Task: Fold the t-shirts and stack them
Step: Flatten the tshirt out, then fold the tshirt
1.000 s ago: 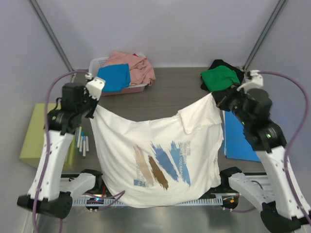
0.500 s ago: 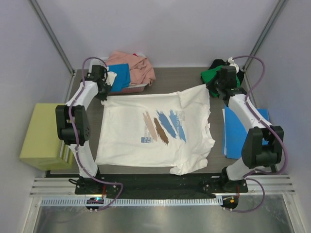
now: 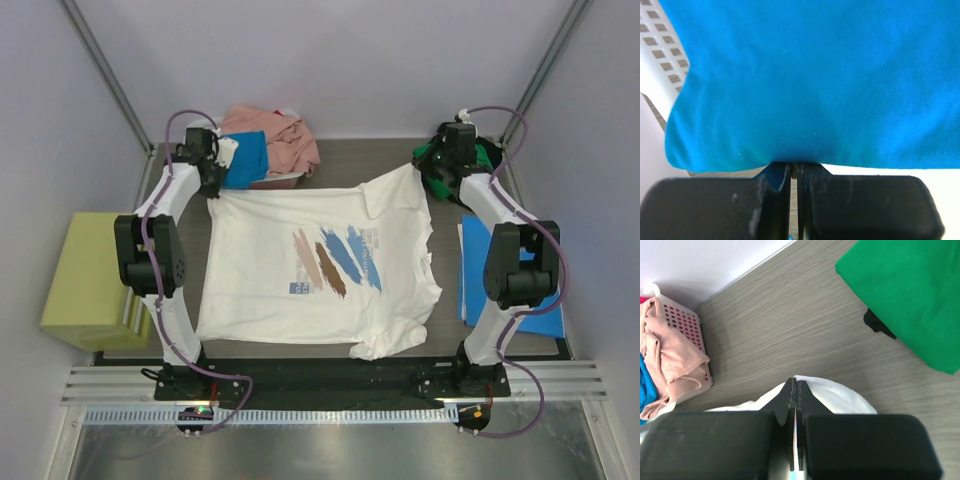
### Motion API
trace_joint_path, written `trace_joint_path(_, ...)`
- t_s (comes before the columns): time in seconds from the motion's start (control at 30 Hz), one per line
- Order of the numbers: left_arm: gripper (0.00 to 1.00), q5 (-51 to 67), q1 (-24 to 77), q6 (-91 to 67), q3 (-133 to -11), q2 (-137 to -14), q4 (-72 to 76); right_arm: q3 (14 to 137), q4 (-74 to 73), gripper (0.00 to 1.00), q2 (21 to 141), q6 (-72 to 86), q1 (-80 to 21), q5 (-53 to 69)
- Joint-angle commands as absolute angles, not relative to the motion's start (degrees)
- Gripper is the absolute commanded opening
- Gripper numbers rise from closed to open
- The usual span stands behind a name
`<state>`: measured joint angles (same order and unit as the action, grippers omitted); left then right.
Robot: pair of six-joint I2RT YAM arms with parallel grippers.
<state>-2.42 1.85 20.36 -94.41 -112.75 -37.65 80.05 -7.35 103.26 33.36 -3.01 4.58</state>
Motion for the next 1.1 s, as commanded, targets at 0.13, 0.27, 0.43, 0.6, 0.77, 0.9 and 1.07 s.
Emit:
trace_joint_path(0.13,0.0,-4.57,0.26,18.37,-98.35,-114.26,-32.69,86.22,-4.31,0.01,106.35,34.72,-1.76,7.03)
trace_joint_path(0.27,0.0,-2.91,0.26,17.67,-97.21,-111.02,-33.49,80.7,-3.34,0.01,101.61,35.59,-1.76,6.86)
trace_joint_path(0.43,0.0,-1.5,-2.02,18.19,-91.68,-105.74,-32.52,77.52,-2.55,0.01,97.47,35.86,-0.88,7.47)
trace_joint_path(0.6,0.0,-2.98,-2.11,19.51,-91.83,-106.25,-31.29,80.68,-2.99,0.01,99.93,35.86,-0.79,7.91)
trace_joint_path(0.77,0.0,-2.9,-2.29,18.81,-97.73,-109.16,-35.06,83.58,-4.48,0.01,101.43,36.82,-0.7,8.87)
trace_joint_path(0.9,0.0,-0.8,-2.11,18.37,-94.93,-107.14,-35.16,80.52,-5.18,0.01,98.02,37.62,-0.79,9.23)
trace_joint_path(1.07,0.0,4.74,-2.2,19.16,-83.88,-97.49,-35.24,71.12,-6.68,0.01,90.36,40.43,-0.79,11.42)
